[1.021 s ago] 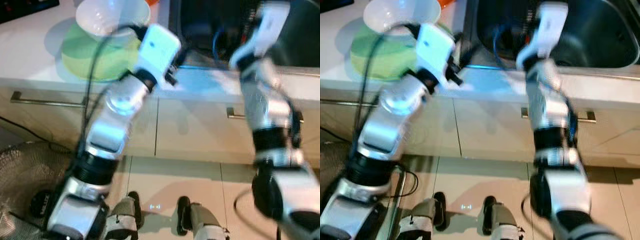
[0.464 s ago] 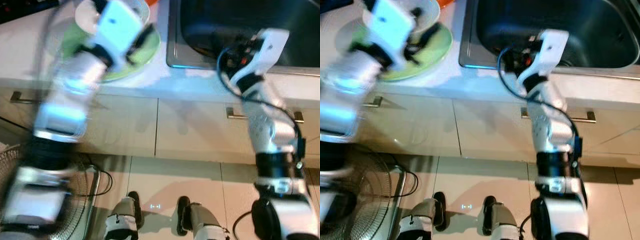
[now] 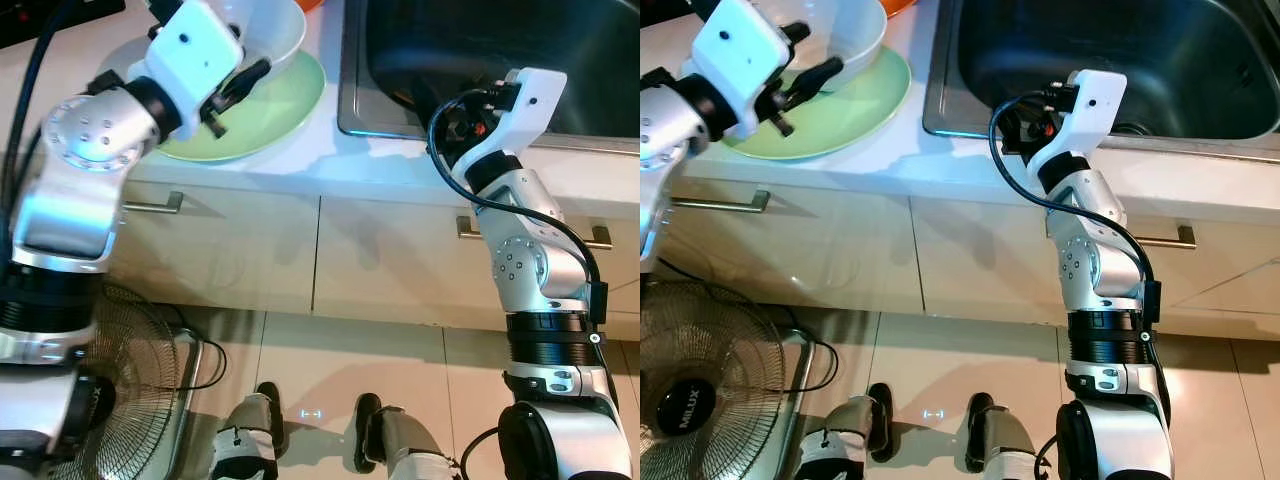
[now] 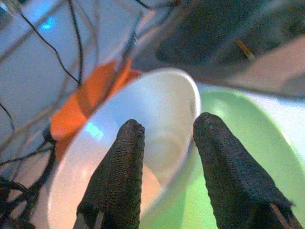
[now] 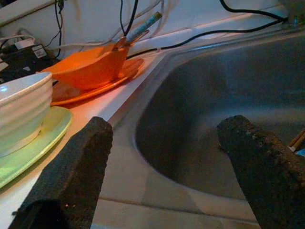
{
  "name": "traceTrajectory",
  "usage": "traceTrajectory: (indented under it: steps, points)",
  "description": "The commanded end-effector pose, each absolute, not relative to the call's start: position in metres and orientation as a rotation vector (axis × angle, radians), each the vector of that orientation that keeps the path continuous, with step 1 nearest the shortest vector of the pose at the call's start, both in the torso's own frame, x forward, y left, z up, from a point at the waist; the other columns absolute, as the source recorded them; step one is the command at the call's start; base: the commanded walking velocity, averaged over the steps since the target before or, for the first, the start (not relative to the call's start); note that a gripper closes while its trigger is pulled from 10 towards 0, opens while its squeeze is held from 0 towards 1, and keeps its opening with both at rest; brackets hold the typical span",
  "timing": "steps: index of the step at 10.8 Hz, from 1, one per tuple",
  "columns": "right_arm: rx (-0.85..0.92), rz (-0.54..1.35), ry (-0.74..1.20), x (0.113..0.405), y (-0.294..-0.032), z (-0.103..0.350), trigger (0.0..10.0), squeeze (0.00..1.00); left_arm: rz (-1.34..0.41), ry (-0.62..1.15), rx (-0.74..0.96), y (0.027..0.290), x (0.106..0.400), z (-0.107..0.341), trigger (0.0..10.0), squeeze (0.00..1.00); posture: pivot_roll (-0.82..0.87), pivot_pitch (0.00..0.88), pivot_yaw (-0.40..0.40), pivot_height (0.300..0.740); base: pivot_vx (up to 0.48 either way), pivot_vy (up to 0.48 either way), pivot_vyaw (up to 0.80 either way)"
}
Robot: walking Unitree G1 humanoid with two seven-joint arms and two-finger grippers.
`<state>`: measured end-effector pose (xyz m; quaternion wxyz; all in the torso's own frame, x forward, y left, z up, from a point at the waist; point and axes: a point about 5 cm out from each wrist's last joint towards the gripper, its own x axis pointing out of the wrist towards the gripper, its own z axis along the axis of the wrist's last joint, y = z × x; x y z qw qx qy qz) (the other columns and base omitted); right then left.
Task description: Kitchen organization
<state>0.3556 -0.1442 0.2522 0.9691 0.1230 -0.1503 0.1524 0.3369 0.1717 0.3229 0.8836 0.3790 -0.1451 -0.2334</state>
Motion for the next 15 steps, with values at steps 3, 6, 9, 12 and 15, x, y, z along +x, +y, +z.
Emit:
traceTrajectory:
  steps: [3,6,9,12,15]
  points:
    - [0.253,0.309,-0.311,0.351,-0.144,0.253,10.0,0.0,-0.501,-0.269,0.814,0.172,0.344,0.317,10.0,0.0,0.18,0.251,0.005,0.74,0.0,0.0,0.0]
    - [0.251,0.303,-0.31,0.353,-0.144,0.254,10.0,0.0,-0.508,-0.246,0.855,0.161,0.359,0.309,10.0,0.0,0.18,0.251,0.004,0.74,0.0,0.0,0.0]
    - [0.247,0.303,-0.313,0.353,-0.144,0.256,10.0,0.0,-0.51,-0.263,0.947,0.147,0.371,0.318,10.0,0.0,0.17,0.253,0.002,0.74,0.0,0.0,0.0]
    - [0.246,0.3,-0.315,0.354,-0.145,0.257,10.0,0.0,-0.481,-0.313,0.99,0.149,0.374,0.339,10.0,0.0,0.17,0.258,0.0,0.74,0.0,0.0,0.0]
    - [0.247,0.303,-0.314,0.354,-0.145,0.257,10.0,0.0,-0.471,-0.315,1.017,0.156,0.374,0.349,10.0,0.0,0.18,0.263,0.0,0.74,0.0,0.0,0.0]
